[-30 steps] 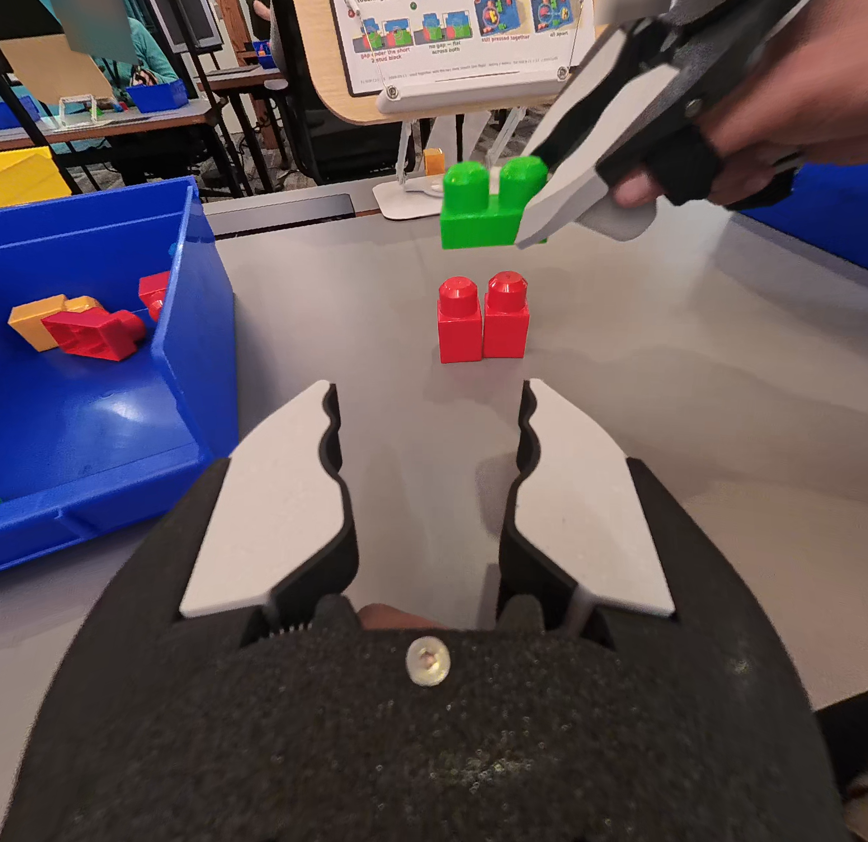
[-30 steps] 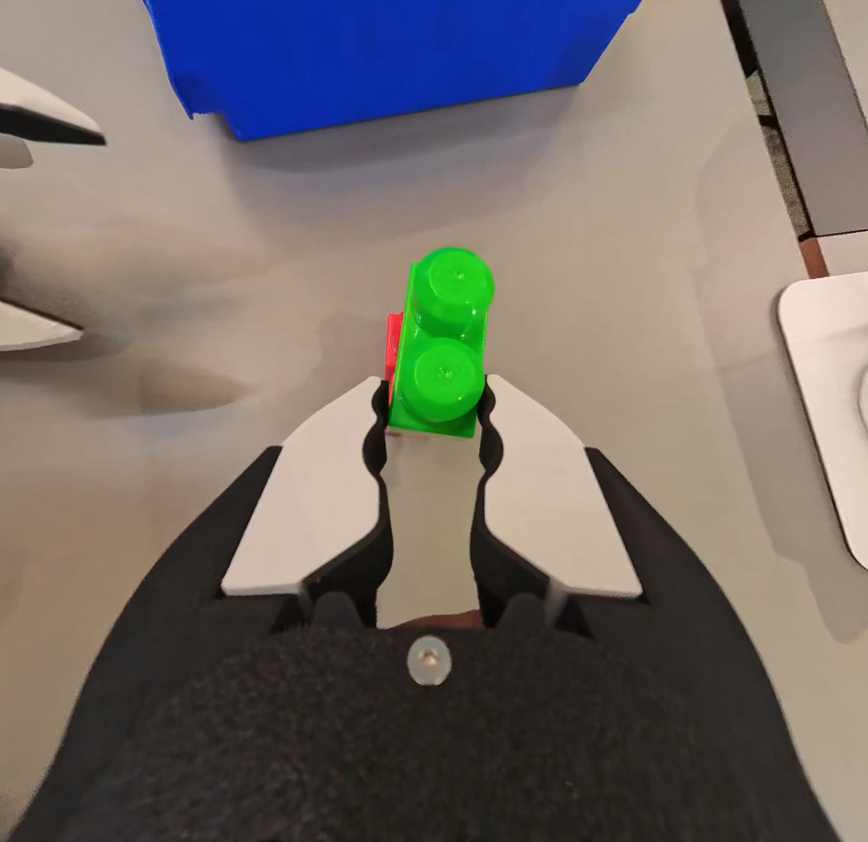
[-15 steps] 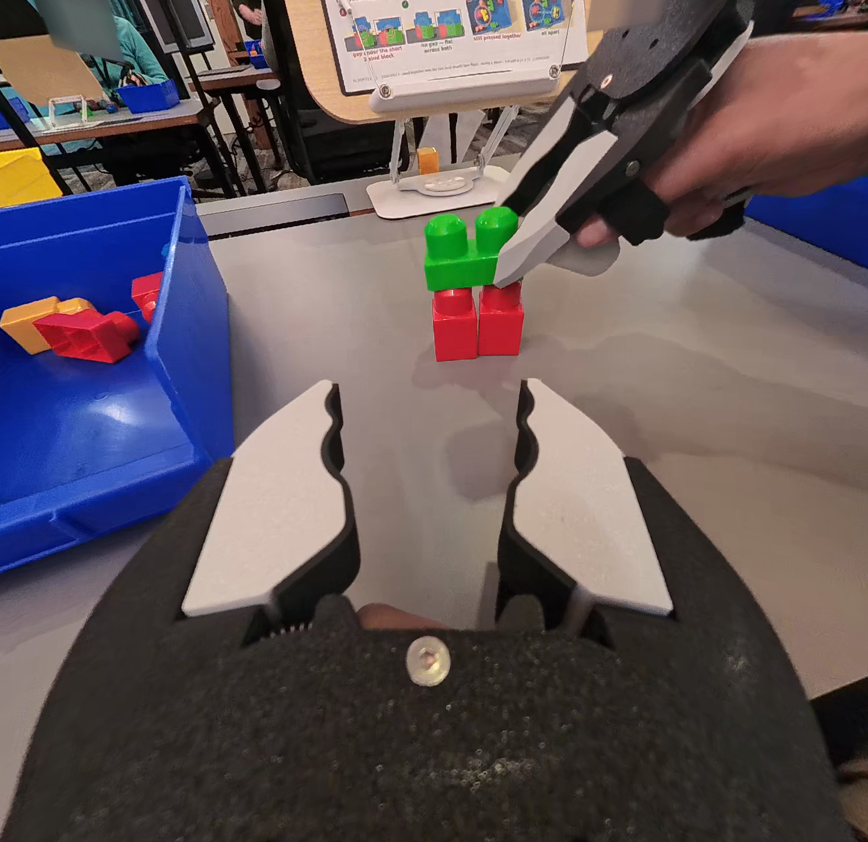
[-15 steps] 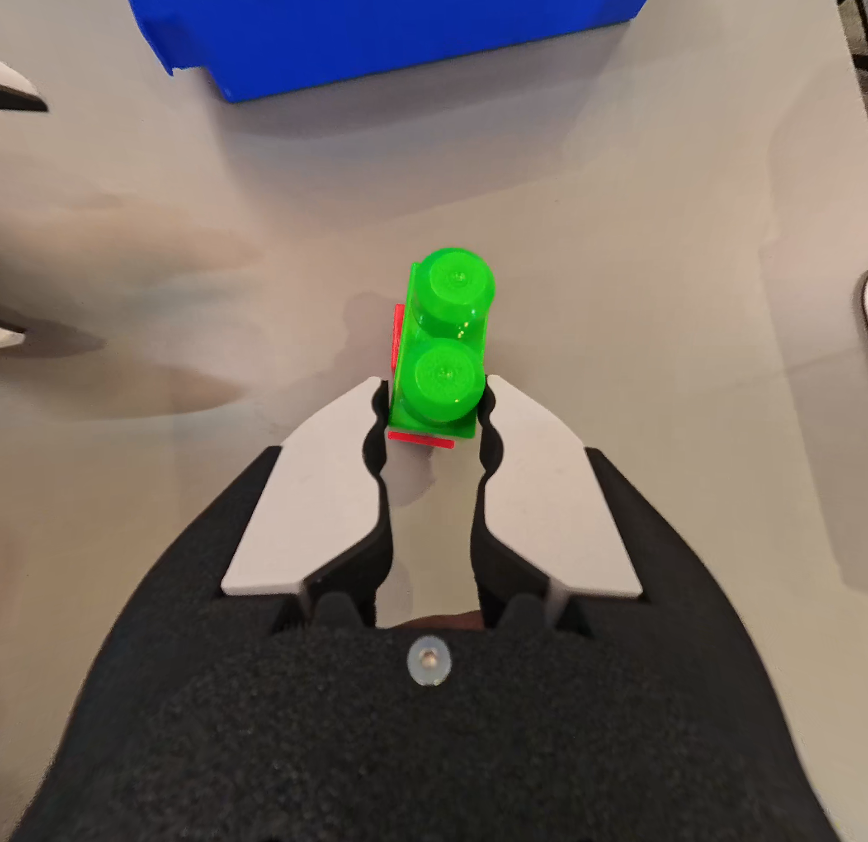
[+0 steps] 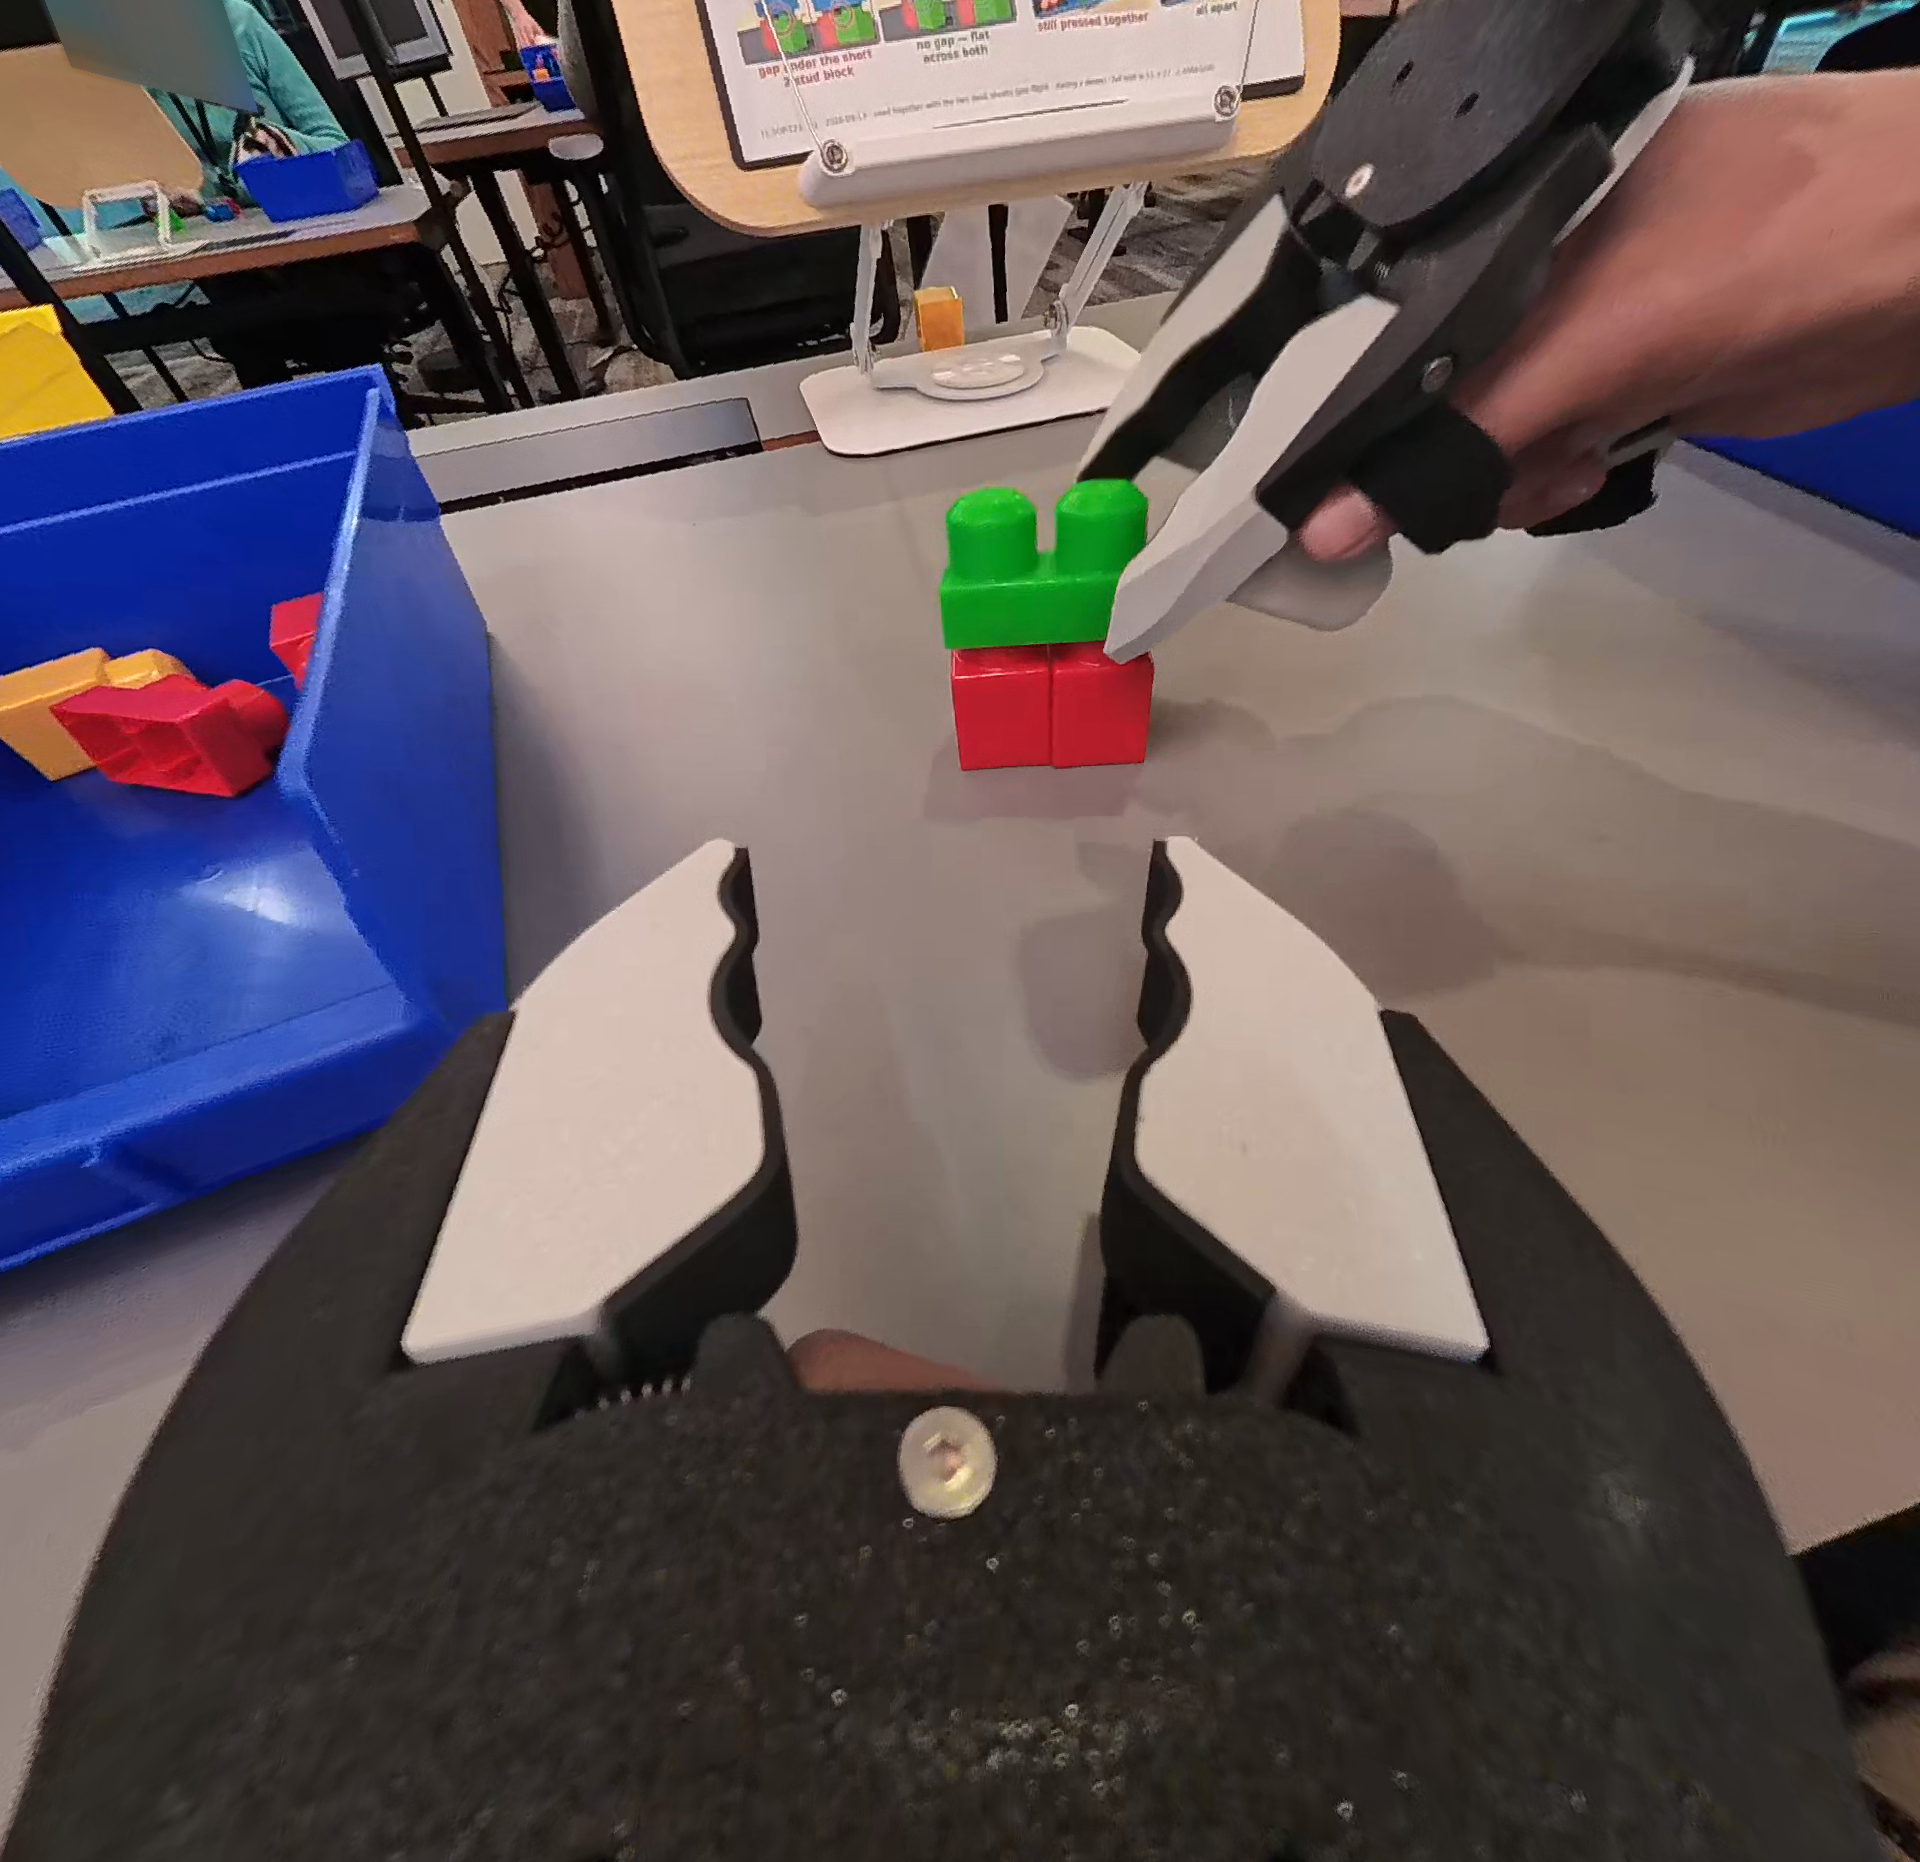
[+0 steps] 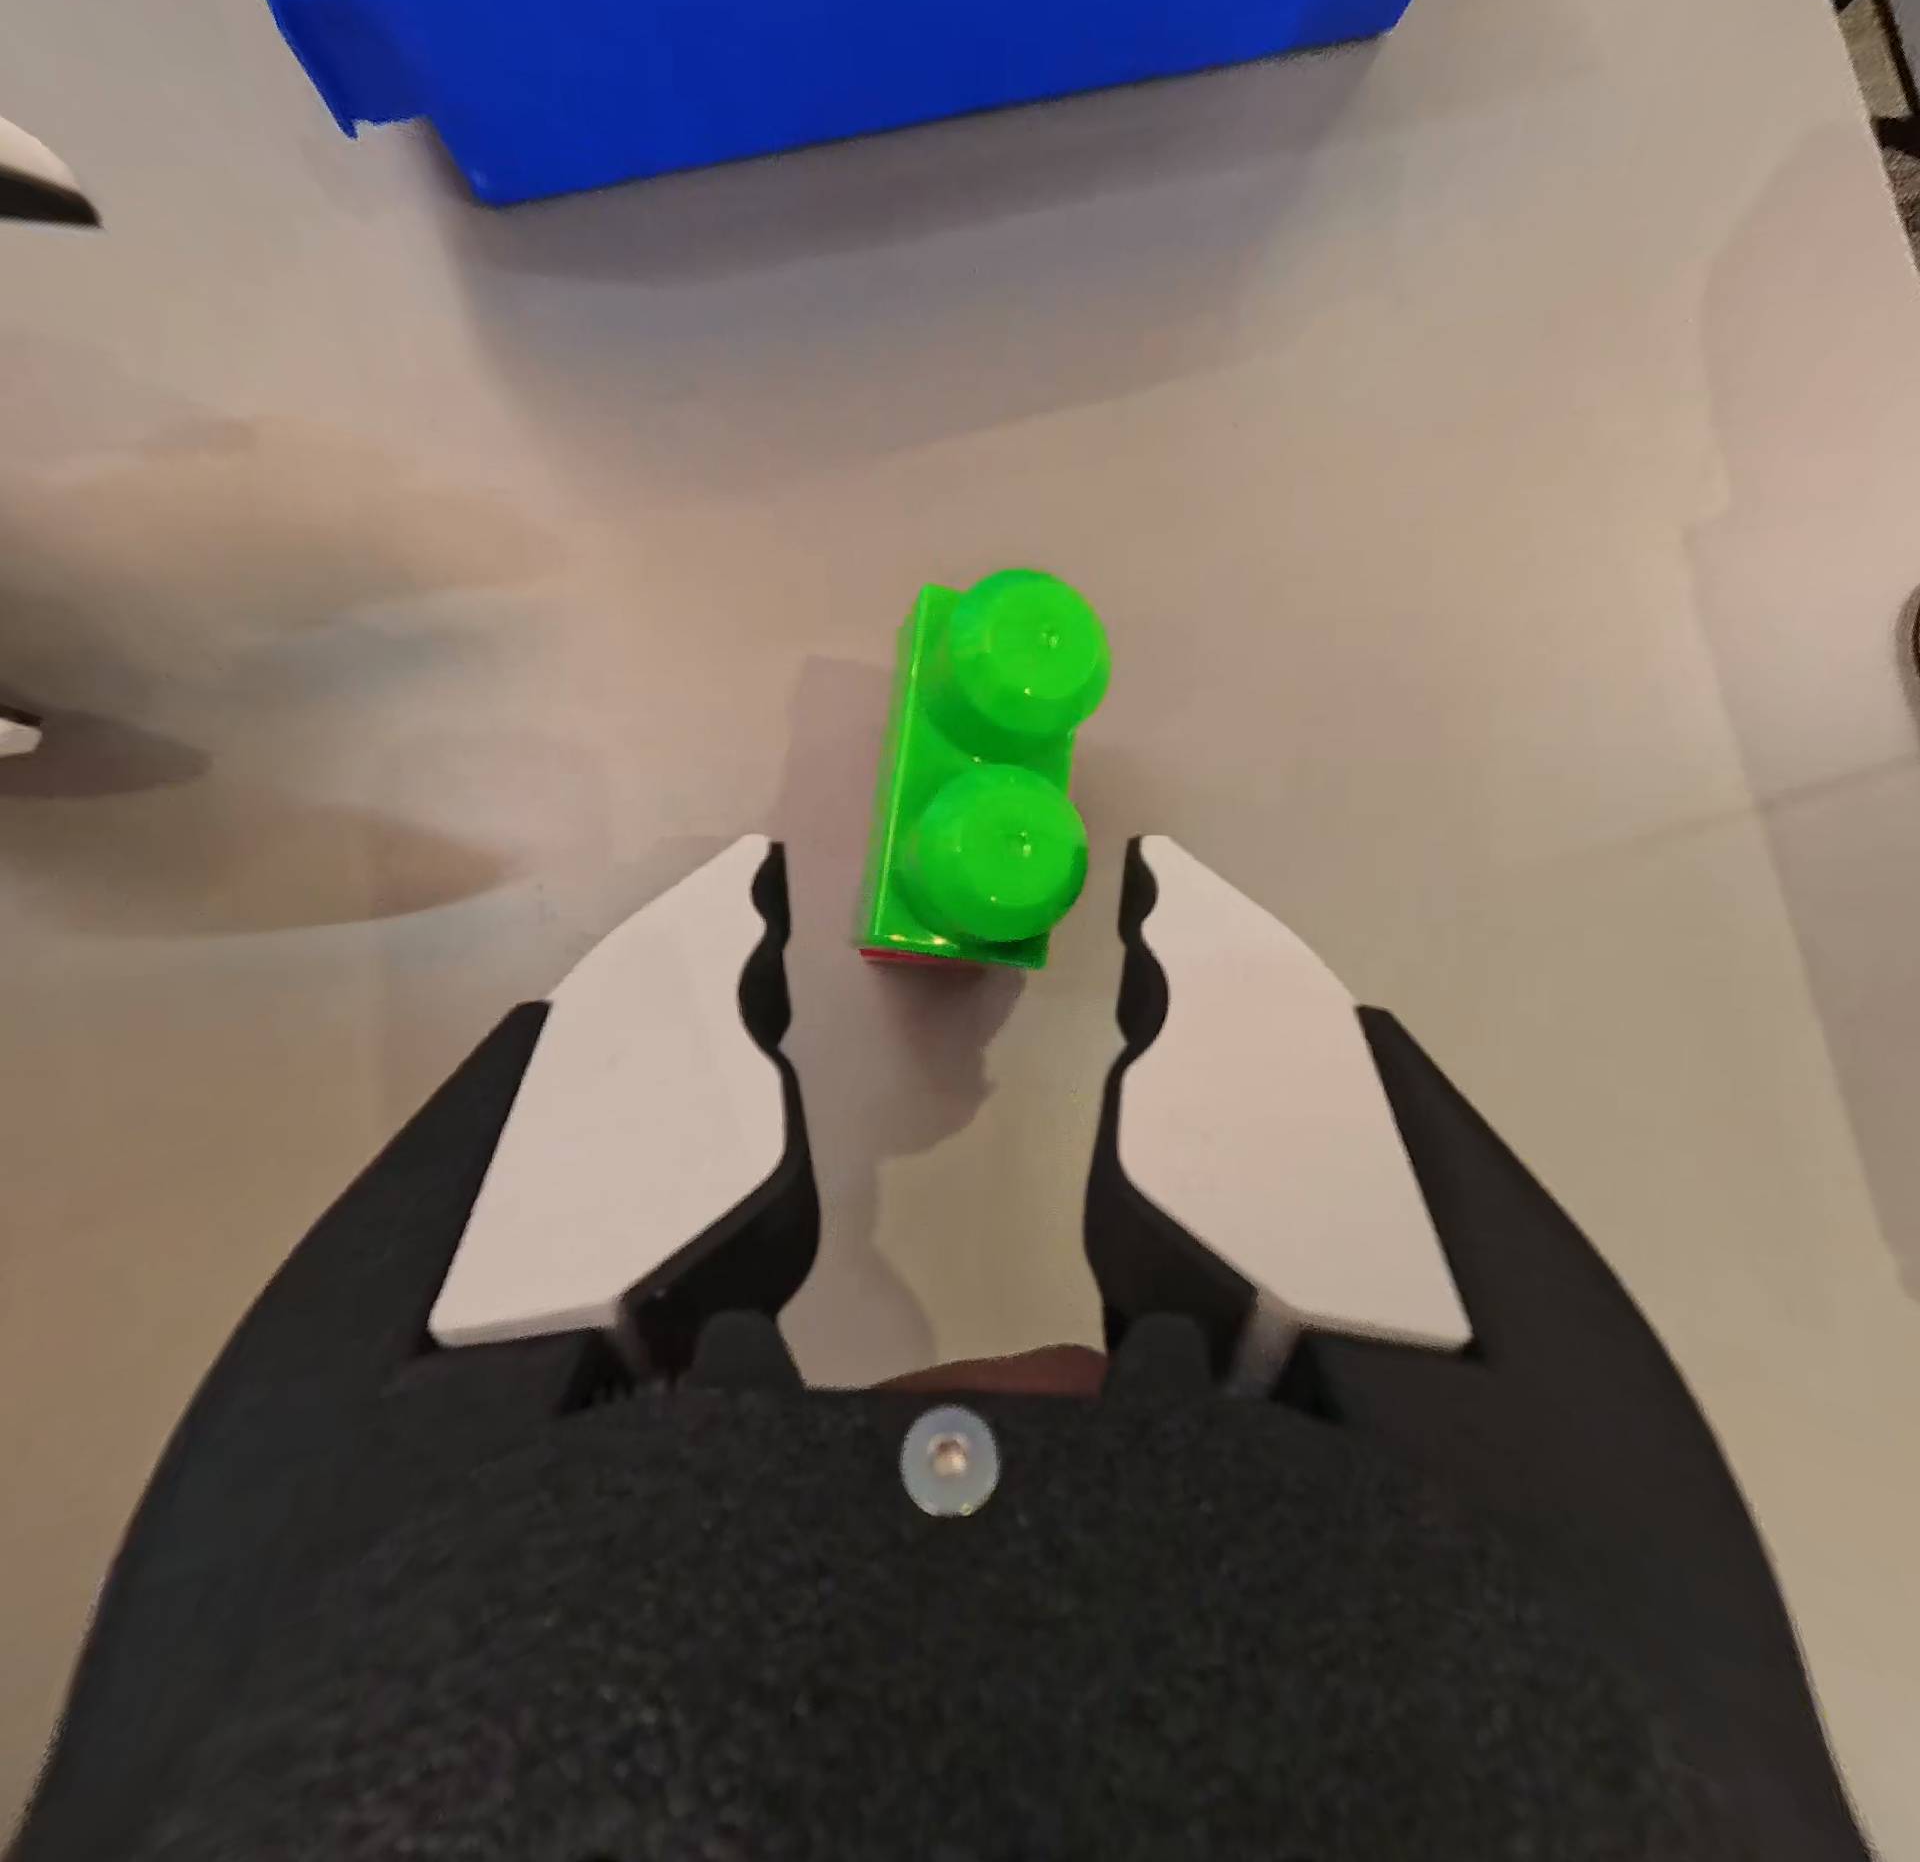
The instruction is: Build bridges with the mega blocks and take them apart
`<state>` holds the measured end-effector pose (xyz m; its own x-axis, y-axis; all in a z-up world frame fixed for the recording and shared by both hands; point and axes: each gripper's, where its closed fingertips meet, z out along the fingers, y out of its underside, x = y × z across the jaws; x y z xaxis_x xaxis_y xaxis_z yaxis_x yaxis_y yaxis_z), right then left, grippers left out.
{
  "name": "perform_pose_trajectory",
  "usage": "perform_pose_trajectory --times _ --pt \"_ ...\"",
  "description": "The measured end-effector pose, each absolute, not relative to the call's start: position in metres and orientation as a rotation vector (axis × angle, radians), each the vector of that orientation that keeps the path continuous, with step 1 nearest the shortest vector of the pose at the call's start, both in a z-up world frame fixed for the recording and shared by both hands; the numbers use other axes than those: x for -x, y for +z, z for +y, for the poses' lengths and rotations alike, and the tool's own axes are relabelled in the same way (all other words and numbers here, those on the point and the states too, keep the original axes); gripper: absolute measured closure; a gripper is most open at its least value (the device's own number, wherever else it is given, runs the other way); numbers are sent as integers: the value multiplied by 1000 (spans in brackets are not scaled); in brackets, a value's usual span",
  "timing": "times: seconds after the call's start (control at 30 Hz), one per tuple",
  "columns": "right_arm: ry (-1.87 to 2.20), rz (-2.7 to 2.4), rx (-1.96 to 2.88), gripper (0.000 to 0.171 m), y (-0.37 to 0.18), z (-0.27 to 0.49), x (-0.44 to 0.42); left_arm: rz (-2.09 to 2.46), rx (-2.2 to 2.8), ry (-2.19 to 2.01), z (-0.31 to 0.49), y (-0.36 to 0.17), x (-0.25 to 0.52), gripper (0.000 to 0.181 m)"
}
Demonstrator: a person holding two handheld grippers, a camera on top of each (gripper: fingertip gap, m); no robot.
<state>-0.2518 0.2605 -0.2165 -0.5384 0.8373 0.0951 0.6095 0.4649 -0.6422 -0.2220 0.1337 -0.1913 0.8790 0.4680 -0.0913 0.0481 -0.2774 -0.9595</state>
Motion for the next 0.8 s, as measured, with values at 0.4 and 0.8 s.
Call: perform_pose_trajectory --times 0.4,0.8 --pt "884 -1909 1153 101 -104 296 206 -407 1864 390 149 -191 216 102" --pt "1014 -1411 1454 94 -163 281 56 -512 1906 342 171 -204 204 97"
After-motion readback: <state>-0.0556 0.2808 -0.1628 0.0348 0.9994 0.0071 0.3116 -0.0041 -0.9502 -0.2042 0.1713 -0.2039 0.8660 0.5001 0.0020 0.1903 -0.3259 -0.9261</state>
